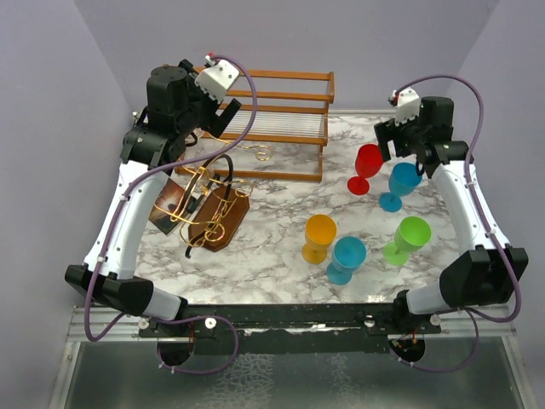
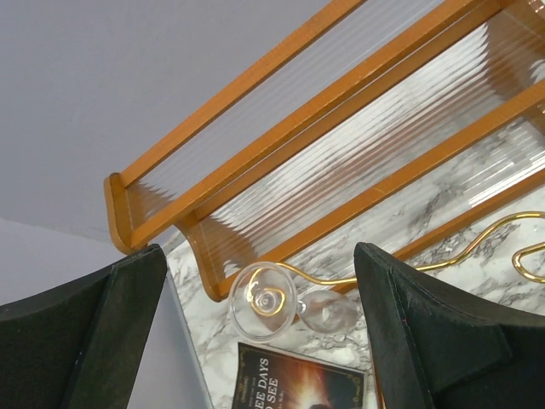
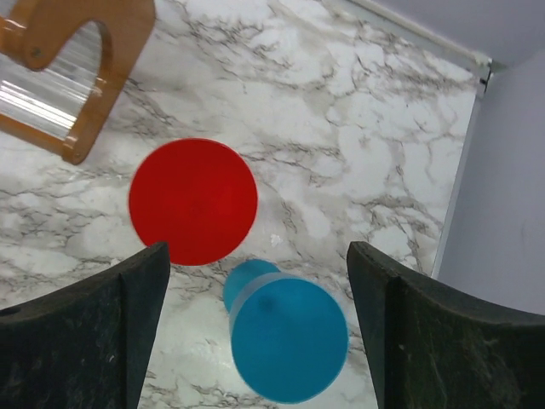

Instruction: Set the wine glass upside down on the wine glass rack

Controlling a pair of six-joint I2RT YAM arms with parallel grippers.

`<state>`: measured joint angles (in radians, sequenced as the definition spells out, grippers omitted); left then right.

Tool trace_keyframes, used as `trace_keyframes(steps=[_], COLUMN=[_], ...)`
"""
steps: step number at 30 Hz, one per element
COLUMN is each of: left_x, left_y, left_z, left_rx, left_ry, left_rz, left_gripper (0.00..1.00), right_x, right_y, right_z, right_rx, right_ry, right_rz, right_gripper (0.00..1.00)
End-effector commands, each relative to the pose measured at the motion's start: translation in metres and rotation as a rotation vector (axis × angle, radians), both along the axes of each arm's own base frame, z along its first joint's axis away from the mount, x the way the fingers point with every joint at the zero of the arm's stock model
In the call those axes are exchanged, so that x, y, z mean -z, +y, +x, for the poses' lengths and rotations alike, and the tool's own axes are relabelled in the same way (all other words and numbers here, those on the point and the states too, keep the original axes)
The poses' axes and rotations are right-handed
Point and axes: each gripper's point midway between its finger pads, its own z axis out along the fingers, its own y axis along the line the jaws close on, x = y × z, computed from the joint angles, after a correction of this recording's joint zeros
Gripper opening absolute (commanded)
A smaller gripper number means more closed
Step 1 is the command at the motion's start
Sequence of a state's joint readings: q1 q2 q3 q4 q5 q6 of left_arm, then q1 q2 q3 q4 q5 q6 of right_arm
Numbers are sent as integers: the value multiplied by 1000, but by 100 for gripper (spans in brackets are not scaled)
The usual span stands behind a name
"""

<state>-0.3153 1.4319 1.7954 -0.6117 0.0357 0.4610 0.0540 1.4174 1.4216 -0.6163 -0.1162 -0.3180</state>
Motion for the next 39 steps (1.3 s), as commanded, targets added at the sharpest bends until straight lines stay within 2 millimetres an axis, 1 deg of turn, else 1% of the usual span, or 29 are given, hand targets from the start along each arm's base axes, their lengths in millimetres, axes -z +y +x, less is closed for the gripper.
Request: trace_keyframes(steps=[1, 8, 14, 21, 25, 30, 34, 39], left_x=[-16, -9, -1, 4, 4, 4, 6, 7], left_y=[-3, -9, -9, -12, -12, -13, -14, -14], left_z=[4, 4, 7, 12, 13, 12, 13, 13], left_rx=[-26, -6, -10, -5, -2, 4, 7, 11], left_ry=[-24, 3, 22, 34, 35, 36, 42, 40], left_rz=[-96, -114, -107, -103, -100, -99, -96, -92], left_gripper=[95, 95, 95, 95, 95, 95, 95, 96], right_x=[13, 43, 58, 78, 88, 101, 108, 103], right_y=[-17, -16, -15, -10, -9, -8, -5, 0], right_z=[14, 25, 37, 46, 50, 53, 52, 52], right_rx=[82, 78, 64, 46, 42, 38, 25, 5], right_ry=[15, 102, 151, 214, 247, 284, 304, 300], right_rz=[-4, -10, -14, -5, 1, -1, 10, 31], right_gripper=[81, 67, 54, 41, 34, 29, 23, 13])
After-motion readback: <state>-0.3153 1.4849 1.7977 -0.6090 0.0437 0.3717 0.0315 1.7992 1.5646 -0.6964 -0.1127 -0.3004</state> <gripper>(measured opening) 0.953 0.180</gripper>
